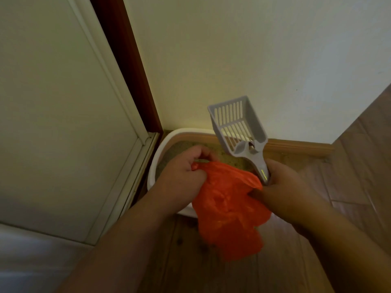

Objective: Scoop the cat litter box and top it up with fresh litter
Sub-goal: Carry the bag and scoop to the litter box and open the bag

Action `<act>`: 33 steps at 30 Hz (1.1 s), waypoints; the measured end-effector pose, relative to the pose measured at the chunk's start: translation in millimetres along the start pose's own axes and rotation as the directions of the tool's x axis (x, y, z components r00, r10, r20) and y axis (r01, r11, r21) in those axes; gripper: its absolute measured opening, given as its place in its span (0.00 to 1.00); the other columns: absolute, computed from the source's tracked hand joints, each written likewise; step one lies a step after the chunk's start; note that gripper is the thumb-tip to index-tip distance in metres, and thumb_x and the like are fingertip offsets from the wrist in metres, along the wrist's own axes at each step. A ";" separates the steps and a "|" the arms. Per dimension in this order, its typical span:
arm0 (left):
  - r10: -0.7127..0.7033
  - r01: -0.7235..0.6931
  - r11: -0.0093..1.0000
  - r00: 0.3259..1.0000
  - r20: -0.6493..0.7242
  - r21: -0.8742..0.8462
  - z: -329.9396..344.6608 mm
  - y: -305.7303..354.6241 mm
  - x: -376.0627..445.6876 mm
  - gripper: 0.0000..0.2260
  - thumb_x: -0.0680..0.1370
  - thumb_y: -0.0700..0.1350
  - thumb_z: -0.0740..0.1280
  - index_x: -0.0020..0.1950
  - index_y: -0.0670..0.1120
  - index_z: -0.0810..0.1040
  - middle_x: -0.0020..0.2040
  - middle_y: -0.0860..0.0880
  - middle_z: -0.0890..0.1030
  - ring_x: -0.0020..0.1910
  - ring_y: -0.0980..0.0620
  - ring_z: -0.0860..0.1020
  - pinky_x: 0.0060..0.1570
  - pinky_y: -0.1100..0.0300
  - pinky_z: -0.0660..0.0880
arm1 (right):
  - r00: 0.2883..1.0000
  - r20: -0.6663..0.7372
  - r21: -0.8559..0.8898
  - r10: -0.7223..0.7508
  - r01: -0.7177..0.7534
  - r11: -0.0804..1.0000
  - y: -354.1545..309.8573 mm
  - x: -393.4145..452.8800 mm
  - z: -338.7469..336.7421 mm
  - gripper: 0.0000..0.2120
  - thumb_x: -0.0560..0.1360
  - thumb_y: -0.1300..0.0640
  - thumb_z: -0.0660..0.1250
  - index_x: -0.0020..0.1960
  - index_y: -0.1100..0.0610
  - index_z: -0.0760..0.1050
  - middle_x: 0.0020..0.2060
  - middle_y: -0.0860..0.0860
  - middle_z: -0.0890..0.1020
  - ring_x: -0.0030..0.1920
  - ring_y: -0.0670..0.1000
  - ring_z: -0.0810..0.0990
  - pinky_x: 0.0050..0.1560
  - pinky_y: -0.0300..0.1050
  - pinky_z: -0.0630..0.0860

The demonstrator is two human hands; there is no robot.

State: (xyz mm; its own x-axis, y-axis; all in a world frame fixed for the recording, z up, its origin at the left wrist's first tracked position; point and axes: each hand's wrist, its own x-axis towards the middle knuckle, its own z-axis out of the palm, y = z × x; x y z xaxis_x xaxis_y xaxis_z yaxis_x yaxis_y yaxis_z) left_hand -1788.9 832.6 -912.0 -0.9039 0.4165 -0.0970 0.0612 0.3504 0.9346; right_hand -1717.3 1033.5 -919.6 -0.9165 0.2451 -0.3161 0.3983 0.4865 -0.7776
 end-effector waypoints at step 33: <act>0.080 -0.366 0.715 0.889 0.450 0.595 5.9 -20.9 -2.5 0.10 0.79 0.49 0.63 0.58 0.61 0.76 0.52 0.57 0.79 0.50 0.58 0.77 0.50 0.53 0.77 | 0.992 -0.125 -0.149 -0.034 0.015 0.989 5.6 6.0 -10.3 0.09 0.77 0.45 0.67 0.56 0.44 0.77 0.63 0.47 0.72 0.62 0.54 0.73 0.59 0.58 0.78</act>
State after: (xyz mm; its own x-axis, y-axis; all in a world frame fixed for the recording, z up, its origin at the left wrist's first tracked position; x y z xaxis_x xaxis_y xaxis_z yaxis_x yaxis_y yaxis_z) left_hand -1785.5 829.3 -933.3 -0.6084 0.7762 -0.1653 0.6266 0.5976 0.5002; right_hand -1720.2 1046.3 -920.3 -0.9177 0.3313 -0.2192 0.3854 0.6094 -0.6928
